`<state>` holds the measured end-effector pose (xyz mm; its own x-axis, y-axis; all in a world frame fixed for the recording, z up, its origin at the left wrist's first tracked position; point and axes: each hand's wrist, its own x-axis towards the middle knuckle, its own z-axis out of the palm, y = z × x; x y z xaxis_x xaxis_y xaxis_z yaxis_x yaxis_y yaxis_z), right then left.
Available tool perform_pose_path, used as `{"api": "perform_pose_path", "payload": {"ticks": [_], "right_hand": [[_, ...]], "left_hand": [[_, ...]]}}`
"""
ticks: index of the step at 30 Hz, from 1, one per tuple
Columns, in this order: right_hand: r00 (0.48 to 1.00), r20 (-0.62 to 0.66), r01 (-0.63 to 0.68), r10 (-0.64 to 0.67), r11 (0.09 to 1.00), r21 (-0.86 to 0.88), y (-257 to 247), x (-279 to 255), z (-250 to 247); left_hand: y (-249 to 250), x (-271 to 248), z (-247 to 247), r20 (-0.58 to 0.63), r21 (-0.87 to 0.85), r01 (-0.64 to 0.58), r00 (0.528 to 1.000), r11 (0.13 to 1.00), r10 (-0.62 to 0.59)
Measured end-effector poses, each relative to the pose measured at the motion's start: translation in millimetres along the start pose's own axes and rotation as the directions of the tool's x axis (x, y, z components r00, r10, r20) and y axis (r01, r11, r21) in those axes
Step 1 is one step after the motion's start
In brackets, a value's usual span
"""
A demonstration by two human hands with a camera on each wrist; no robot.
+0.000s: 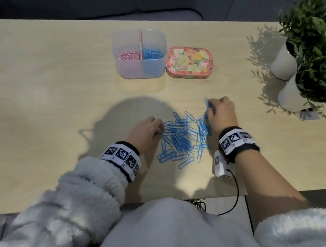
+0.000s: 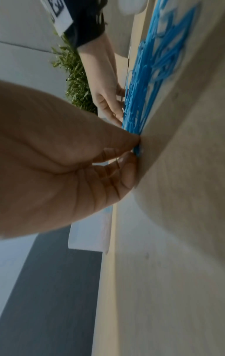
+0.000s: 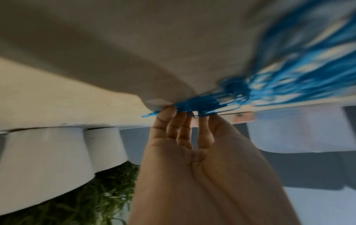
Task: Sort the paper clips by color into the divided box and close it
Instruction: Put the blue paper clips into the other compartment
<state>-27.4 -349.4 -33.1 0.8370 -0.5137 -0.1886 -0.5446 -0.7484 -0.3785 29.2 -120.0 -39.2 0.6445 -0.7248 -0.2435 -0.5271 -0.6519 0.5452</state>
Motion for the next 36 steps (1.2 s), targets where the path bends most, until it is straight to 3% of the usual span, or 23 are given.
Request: {"api": "perform_pose_path", "payload": {"ticks": [5, 8, 10, 14, 17, 21, 25, 31, 36], "right_hand": [[0.970, 0.094, 0.214, -0.222, 0.973, 0.091, -17, -22, 18], [0.982, 0.098, 0.141, -0.163, 0.969, 0.201, -7, -21, 9], [0.980, 0.153, 0.105, -0.124, 0.986, 0.126, 0, -22, 1], [0.941, 0.292, 0.188, -0.172, 0.982, -0.029, -16, -35, 1], [0.935, 0.258, 0.251, -0.244, 0.968, 0.009, -34, -41, 15], [0.949, 0.202, 0.245, -0.241, 0.970, 0.005, -48, -43, 22], [0.941, 0.225, 0.263, -0.252, 0.965, -0.017, -55, -41, 22], [0.942, 0.206, 0.256, -0.263, 0.965, 0.063, -50, -35, 14], [0.932, 0.203, 0.297, -0.302, 0.953, 0.055, -47, -21, -9]], "left_hand": [[4, 12, 0, -0.071, 0.073, -0.048, 0.996, 0.996, 0.053], [0, 15, -5, 0.052, 0.166, -0.070, 0.997, 0.984, 0.062], [-3, 16, -4, 0.091, 0.218, -0.092, 0.993, 0.972, 0.074], [2, 21, 1, 0.070, 0.270, -0.052, 0.997, 0.962, 0.034], [5, 27, -1, 0.071, 0.328, -0.068, 0.996, 0.942, 0.047], [6, 35, -3, 0.043, 0.312, -0.104, 0.995, 0.945, 0.095], [5, 38, -3, 0.000, 0.295, -0.105, 0.994, 0.950, 0.110], [-5, 36, -2, -0.089, 0.274, -0.071, 0.991, 0.959, 0.099], [-12, 34, -9, -0.075, 0.318, -0.065, 0.993, 0.946, 0.094]]}}
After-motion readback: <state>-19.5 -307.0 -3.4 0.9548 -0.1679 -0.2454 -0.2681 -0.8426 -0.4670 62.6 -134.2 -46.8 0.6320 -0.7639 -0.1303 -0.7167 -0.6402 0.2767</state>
